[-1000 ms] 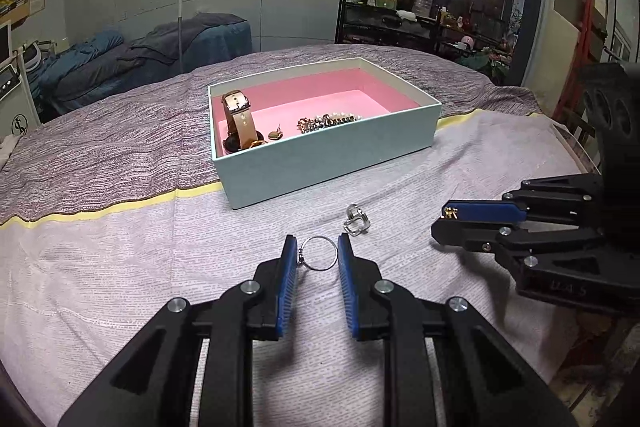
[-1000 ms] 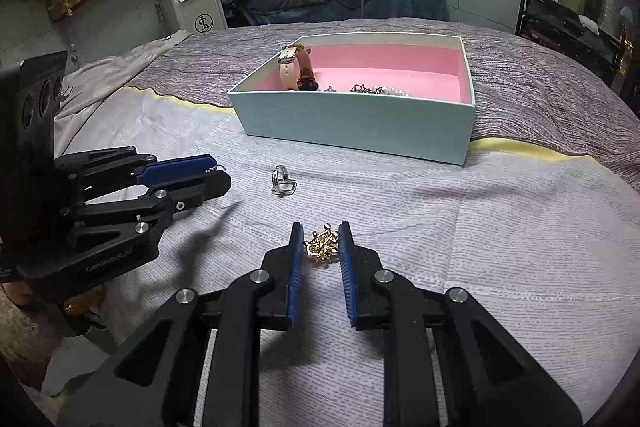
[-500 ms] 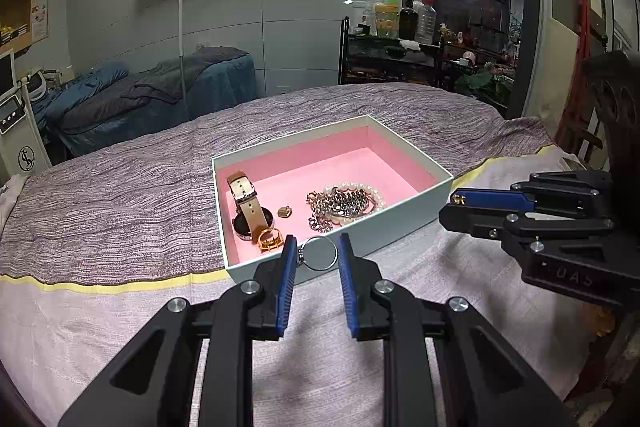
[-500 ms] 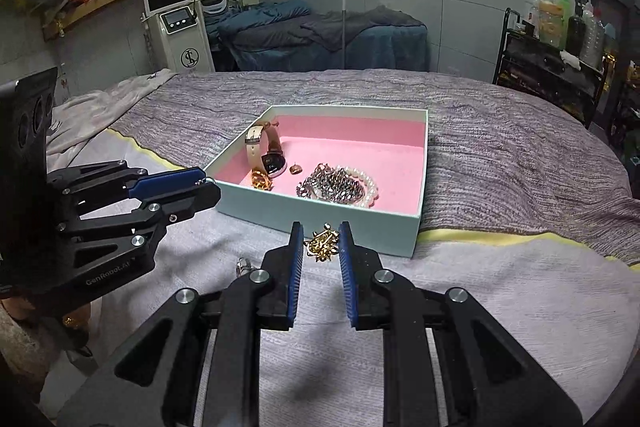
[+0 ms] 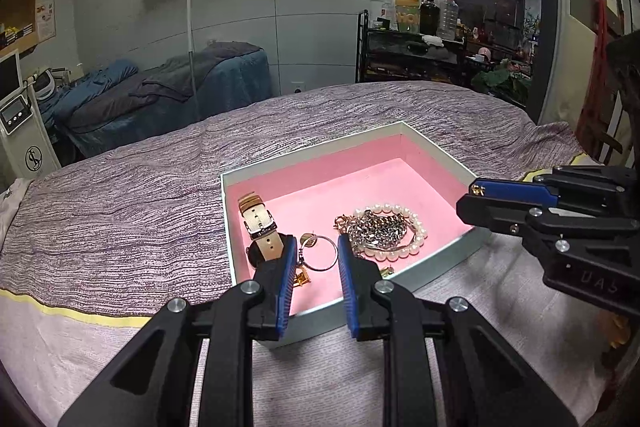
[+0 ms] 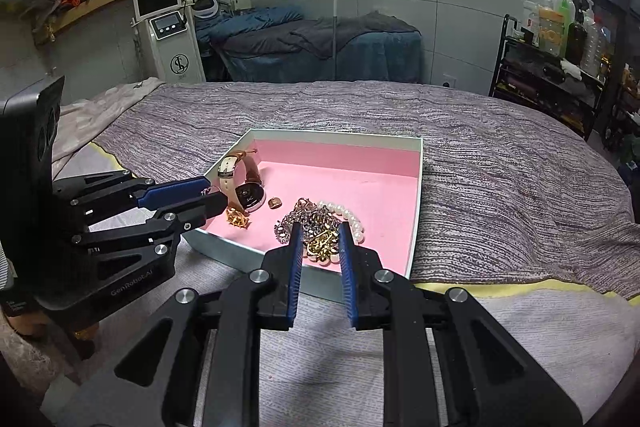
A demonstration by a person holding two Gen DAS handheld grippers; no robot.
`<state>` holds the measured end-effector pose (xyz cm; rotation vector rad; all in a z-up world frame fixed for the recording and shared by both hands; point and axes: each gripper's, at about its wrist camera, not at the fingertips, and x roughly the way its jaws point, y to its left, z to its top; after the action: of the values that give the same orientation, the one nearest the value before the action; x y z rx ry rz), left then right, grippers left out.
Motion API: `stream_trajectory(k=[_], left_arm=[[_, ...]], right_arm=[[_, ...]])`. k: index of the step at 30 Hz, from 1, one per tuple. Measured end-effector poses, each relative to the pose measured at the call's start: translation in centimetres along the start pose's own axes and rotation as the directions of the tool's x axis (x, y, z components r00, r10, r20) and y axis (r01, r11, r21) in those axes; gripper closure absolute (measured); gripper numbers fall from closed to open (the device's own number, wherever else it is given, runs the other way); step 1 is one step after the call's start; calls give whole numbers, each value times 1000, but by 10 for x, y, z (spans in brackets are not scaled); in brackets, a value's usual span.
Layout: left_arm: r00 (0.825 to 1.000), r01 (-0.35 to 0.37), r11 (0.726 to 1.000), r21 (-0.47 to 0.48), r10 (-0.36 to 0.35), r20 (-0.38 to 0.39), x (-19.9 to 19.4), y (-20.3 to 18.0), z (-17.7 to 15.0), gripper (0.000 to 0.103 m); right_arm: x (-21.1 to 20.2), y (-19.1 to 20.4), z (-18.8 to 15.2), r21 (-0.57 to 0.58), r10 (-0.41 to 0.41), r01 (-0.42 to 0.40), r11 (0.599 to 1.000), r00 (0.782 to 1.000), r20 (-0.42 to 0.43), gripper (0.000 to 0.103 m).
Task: Organize jewelry
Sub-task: 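Carry the earrings and silver ring into the box and open both grippers, then withdraw both grippers from the box toward the stone ring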
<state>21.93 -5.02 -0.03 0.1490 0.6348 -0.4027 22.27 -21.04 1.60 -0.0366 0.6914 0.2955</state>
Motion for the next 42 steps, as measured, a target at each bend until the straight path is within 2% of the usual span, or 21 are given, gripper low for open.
stream_trajectory(k=[7, 12, 13, 14, 15, 16, 17, 20, 21, 22, 23, 24, 26, 29, 34, 42], left_arm=[[1000, 0, 1000, 0, 0, -31, 17, 2, 1, 82], [999, -11, 1000, -3, 10, -38, 23, 3, 0, 82], [999, -14, 1000, -2, 14, -37, 23, 3, 1, 78], [999, -15, 1000, 0, 15, -35, 23, 3, 1, 68], [1000, -15, 1000, 3, 15, -27, 22, 2, 1, 62], [1000, -15, 1000, 5, 15, -16, 20, 2, 2, 54], [1000, -20, 1000, 8, 20, -8, 19, 1, 2, 48], [999, -51, 998, 25, 51, 4, 16, 0, 3, 37], [998, -61, 998, 29, 60, 7, 15, 0, 2, 34], [997, -74, 997, 32, 74, 11, 13, 1, 1, 25], [996, -92, 995, 33, 92, 16, 11, 2, 0, 17], [993, -114, 993, 31, 113, 19, 9, 3, -1, 14], [989, -146, 989, 13, 145, 27, 3, 7, -4, 7], [985, -166, 985, -39, 167, 33, -11, 17, -11, 6], [984, -161, 980, -115, 168, 52, -43, 32, -29, 6], [986, -154, 979, -130, 160, 36, -65, 31, -59, 6]], right_arm=[[21, -4, 1, 3, -6, 6, 1000, 999, -41, 85], [27, -5, 0, 0, -14, 14, 1000, 999, -39, 84], [28, -6, 1, 1, -17, 17, 1000, 999, -37, 82], [28, -6, 1, -1, -19, 19, 1000, 999, -37, 81], [28, -6, 1, -1, -21, 21, 1000, 999, -34, 76], [28, -6, 1, -2, -23, 23, 1000, 999, -28, 66], [26, -6, 1, -3, -27, 27, 1000, 999, -21, 61], [21, -5, 2, -13, -57, 57, 998, 998, 14, 58], [20, -5, 3, -14, -65, 65, 998, 998, 20, 52], [18, -5, 4, -11, -71, 71, 997, 997, 25, 44], [16, -6, 5, -6, -75, 75, 997, 997, 29, 41], [14, -7, 5, -1, -80, 80, 997, 996, 32, 34], [8, -7, 5, 5, -94, 93, 996, 995, 47, 31], [-1, -8, 2, 21, -91, 90, 996, 995, 38, 30], [-18, -2, -13, 34, 3, -4, 999, 1000, 31, 28], [-17, 34, -46, -58, 52, -55, 997, 997, -54, 28]])
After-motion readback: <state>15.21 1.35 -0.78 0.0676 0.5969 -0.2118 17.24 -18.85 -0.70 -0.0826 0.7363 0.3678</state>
